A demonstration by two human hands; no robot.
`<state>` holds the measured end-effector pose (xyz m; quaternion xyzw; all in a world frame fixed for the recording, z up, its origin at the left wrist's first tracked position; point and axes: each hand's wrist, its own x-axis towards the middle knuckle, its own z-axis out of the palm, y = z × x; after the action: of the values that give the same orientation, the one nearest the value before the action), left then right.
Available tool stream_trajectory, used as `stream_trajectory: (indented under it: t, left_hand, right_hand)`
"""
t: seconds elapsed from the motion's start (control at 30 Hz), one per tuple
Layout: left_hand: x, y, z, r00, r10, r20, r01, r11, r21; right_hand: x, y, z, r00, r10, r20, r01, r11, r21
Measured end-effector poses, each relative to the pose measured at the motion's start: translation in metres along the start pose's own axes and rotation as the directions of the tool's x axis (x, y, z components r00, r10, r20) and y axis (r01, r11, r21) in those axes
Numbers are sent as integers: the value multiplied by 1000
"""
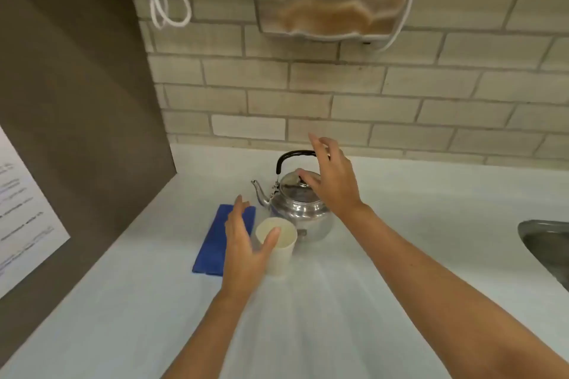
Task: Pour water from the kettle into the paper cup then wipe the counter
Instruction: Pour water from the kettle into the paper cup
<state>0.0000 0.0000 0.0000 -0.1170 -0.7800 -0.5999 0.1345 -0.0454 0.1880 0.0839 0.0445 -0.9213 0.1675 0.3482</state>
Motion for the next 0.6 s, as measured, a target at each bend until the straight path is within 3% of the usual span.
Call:
stream_trajectory:
  t: [0.07,0.23,0.43,0.6]
  left_hand:
    - [-9,-9,5,997,-72,18,74,993,-96]
    - [-27,-32,16,971,-200,130,216,969,-121]
    - [-27,-36,25,960,-224,166,239,968,-73]
    - [-28,-39,25,965,-217,146,226,973,-48]
  right_hand:
    - [5,4,5,999,-14,41,16,999,-28]
    - [22,16,19,987,-17,159,27,998,-58]
    - [53,30,26,936,-38,349,26,999,40]
    - [71,35,29,901,-112,420,58,989,139]
